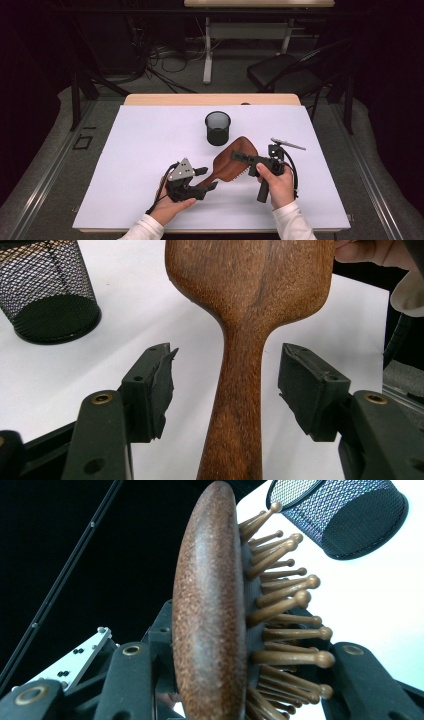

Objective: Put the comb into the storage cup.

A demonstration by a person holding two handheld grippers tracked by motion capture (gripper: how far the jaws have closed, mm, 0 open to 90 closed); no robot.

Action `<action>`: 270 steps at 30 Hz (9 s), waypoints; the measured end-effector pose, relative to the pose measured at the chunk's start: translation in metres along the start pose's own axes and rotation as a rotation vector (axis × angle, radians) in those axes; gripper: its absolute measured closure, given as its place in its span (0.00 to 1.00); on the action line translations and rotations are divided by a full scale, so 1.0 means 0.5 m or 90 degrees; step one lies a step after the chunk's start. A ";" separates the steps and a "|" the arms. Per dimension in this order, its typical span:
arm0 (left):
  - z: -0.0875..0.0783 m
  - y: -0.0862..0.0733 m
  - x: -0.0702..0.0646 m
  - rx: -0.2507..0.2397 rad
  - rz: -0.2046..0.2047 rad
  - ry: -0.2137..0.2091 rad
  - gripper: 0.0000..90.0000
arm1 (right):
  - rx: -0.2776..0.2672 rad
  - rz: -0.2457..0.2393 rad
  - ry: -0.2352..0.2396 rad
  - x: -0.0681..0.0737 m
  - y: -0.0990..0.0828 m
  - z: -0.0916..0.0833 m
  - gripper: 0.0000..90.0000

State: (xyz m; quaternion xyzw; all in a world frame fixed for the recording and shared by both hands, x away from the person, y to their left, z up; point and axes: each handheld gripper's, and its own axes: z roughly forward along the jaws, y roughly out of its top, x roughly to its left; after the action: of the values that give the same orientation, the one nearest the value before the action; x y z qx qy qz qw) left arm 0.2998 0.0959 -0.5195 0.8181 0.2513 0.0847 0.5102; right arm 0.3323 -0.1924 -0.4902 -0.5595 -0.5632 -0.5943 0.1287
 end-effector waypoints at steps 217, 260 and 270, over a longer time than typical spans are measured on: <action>-0.112 0.018 0.130 -0.070 -0.114 0.097 0.00 | -0.194 -0.047 -0.291 0.080 0.326 0.074 0.55; -0.114 0.017 0.135 -0.075 -0.119 0.096 0.00 | -0.167 -0.073 -0.329 0.042 0.292 0.142 0.55; -0.114 0.016 0.136 -0.075 -0.119 0.098 0.00 | -0.162 -0.069 -0.331 0.033 0.283 0.156 0.54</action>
State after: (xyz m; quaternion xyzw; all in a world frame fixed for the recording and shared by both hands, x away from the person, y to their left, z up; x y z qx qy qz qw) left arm 0.3384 0.1719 -0.4940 0.7508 0.3596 0.1138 0.5423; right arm 0.4782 -0.1682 -0.4226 -0.6740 -0.5269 -0.5031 -0.1230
